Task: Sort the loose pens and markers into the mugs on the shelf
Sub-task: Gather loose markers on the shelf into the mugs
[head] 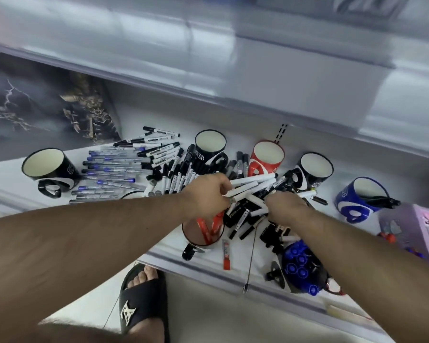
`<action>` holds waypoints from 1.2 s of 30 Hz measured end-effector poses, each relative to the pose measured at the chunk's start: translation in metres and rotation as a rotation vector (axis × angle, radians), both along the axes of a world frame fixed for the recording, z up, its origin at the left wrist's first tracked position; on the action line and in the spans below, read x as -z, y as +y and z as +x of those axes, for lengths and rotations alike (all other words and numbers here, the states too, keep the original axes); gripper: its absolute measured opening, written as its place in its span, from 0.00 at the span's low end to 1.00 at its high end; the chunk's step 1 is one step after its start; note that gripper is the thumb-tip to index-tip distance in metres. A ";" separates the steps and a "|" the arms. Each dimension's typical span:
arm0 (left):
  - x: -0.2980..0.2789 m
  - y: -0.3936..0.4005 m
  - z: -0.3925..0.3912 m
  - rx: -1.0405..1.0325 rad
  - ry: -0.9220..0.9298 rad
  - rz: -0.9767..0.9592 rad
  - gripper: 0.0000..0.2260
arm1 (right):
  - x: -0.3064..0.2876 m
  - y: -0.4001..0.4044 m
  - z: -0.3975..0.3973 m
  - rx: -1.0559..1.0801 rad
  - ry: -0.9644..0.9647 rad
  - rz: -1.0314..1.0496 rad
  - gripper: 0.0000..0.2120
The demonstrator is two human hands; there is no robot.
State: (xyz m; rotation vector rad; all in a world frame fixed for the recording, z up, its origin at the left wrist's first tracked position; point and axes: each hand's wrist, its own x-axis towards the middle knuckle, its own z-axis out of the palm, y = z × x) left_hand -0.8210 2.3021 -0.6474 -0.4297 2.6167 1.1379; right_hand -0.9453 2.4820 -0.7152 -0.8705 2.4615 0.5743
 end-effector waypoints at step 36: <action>-0.011 0.023 0.020 -0.104 -0.299 0.588 0.04 | -0.010 0.033 -0.006 0.003 -0.137 0.261 0.07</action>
